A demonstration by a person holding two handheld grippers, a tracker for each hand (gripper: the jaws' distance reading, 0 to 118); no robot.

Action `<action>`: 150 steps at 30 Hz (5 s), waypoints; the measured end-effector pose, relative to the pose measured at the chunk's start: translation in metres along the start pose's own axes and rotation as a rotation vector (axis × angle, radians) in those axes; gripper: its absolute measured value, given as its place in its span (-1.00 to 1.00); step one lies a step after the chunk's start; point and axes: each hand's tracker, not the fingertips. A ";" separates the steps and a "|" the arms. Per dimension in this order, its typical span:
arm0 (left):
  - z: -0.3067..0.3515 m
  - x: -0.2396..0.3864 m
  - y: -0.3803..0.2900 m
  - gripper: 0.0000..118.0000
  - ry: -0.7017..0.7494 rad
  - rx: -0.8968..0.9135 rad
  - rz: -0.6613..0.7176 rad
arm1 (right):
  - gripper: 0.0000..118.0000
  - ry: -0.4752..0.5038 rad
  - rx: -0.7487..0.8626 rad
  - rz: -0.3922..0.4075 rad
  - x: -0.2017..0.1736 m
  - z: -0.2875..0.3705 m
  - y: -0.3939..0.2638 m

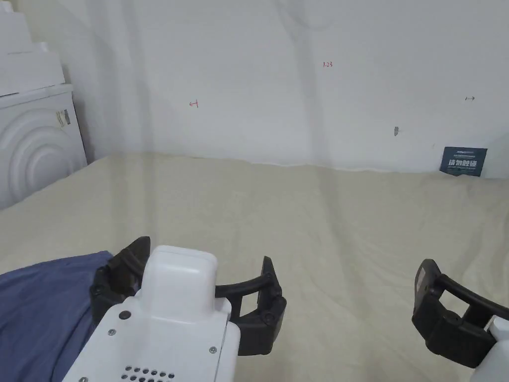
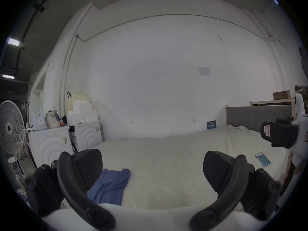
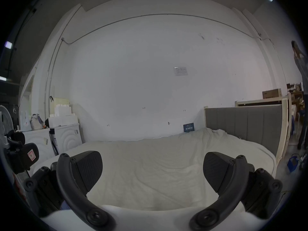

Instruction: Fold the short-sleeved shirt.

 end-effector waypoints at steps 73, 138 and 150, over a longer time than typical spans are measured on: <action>0.073 -0.179 -0.024 -1.00 0.645 -0.121 0.171 | -1.00 0.851 -0.093 0.133 -0.239 -0.023 -0.020; -0.181 -0.251 -0.171 -0.87 0.280 -0.558 0.362 | -1.00 0.715 -0.442 0.281 -0.255 -0.151 -0.139; -0.180 -0.188 0.009 -0.87 0.117 -0.228 0.190 | -1.00 0.596 -0.283 0.179 -0.182 -0.131 -0.068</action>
